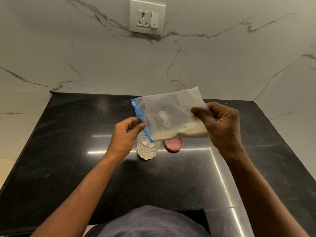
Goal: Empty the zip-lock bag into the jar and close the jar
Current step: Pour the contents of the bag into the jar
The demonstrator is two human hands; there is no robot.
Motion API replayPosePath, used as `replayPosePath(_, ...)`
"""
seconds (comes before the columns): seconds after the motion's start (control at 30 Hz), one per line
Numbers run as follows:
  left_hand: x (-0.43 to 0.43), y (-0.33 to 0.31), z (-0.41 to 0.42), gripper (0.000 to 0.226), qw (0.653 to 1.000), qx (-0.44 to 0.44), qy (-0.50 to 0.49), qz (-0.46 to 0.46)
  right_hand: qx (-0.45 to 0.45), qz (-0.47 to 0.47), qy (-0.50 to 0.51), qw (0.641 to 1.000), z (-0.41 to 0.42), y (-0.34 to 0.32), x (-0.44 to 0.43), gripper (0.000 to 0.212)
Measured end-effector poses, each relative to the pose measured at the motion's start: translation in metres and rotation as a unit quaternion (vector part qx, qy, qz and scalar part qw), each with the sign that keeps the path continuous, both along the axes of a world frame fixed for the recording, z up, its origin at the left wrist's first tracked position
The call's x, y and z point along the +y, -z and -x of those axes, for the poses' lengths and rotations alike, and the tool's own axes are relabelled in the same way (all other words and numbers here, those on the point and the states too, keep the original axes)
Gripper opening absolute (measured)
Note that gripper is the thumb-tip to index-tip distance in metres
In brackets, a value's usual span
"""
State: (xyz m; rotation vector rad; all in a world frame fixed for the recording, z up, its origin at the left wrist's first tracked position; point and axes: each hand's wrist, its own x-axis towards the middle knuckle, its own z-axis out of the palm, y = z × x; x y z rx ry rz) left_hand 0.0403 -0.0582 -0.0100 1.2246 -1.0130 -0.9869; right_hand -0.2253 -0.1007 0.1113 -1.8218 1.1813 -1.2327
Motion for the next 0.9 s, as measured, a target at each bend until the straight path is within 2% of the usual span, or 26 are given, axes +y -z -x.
replayPosePath(0.9, -0.0036, 0.0017, 0.0035, 0.017, 0.999, 0.031, -0.003, -0.008, 0.001, -0.015, -0.011, 1.000, 0.0002, -0.0045, 0.0007, 0.004)
